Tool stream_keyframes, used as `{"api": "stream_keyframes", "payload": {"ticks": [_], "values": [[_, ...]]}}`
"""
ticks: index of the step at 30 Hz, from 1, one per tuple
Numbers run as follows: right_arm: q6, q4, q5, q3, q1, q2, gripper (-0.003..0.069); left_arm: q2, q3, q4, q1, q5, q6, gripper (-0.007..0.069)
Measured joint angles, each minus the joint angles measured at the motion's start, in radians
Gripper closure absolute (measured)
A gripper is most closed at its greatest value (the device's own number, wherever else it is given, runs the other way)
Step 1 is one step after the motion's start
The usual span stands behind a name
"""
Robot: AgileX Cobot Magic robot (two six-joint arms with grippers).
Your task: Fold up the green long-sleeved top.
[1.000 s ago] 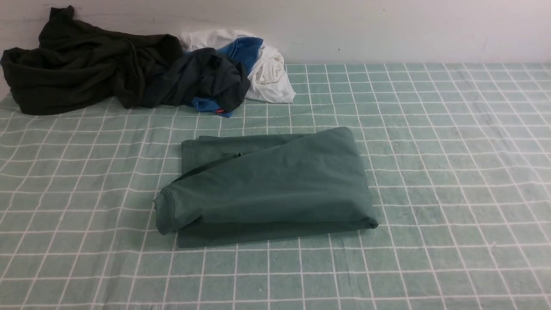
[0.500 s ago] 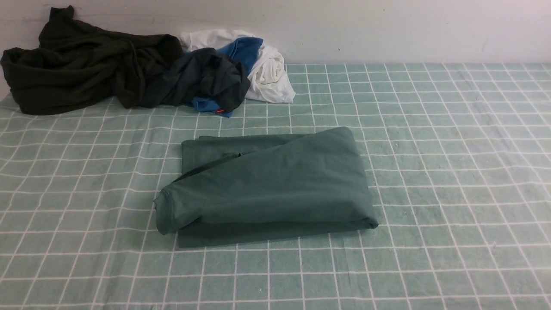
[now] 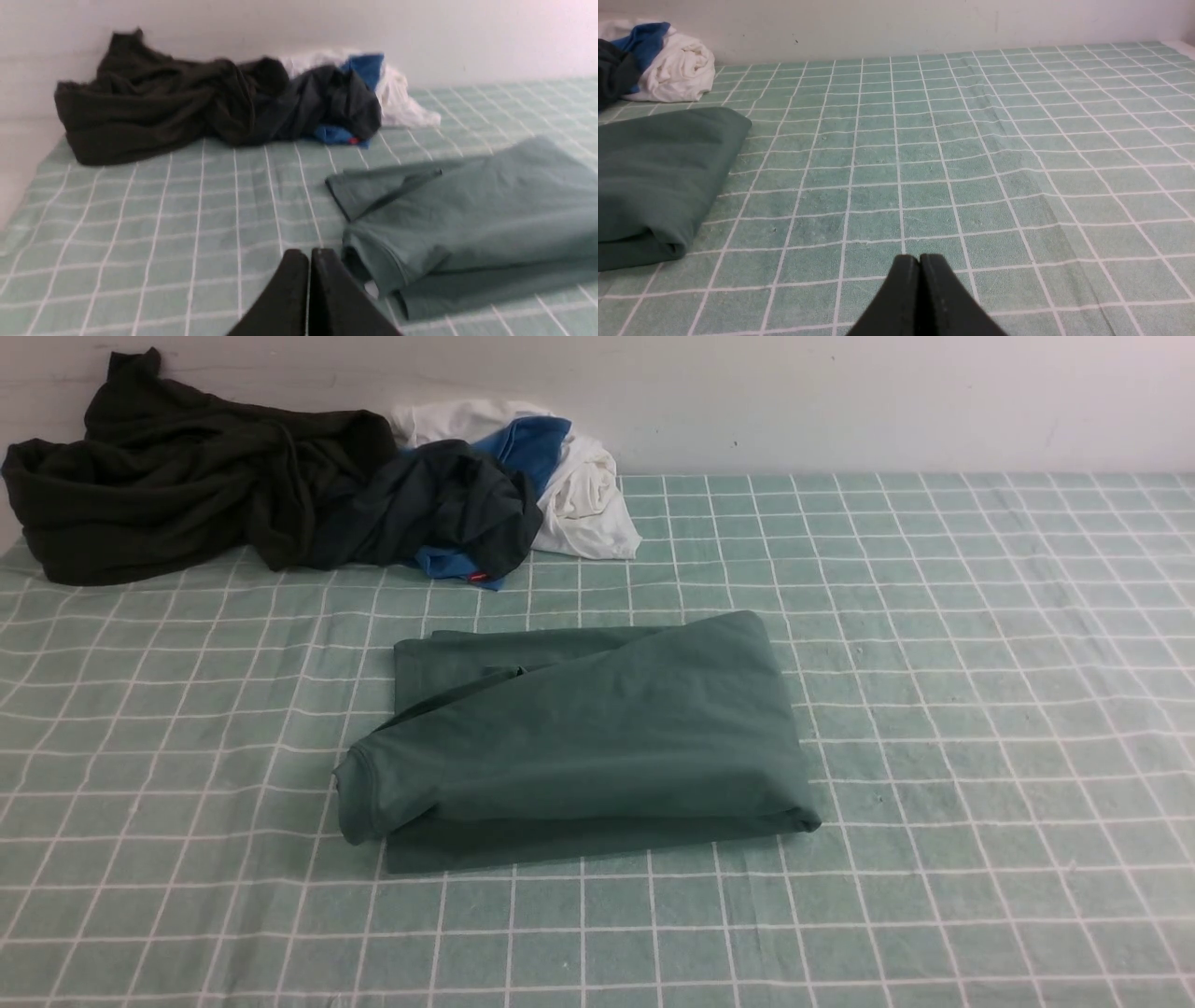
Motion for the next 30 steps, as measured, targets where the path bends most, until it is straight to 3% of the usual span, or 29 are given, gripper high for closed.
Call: {"api": "stream_keyframes", "payload": {"ticks": [6, 10, 16, 18, 30], "values": [[0.0, 0.0, 0.0, 0.0, 0.0, 0.0, 0.0673, 0.0, 0.232, -0.048, 0.108, -0.254, 0.001, 0.0628], [0.0, 0.0, 0.0, 0.0, 0.0, 0.0, 0.0673, 0.001, 0.261, -0.111, 0.114, -0.204, 0.03, 0.0627], [0.0, -0.001, 0.0, 0.0, 0.0, 0.0, 0.0673, 0.001, 0.261, -0.214, 0.114, -0.113, 0.263, 0.0627], [0.0, -0.001, 0.0, 0.0, 0.0, 0.0, 0.0673, 0.001, 0.259, -0.225, 0.114, -0.101, 0.289, 0.0627], [0.0, -0.001, 0.0, 0.0, 0.0, 0.0, 0.0673, 0.001, 0.256, -0.232, 0.114, -0.091, 0.209, 0.0627]]}}
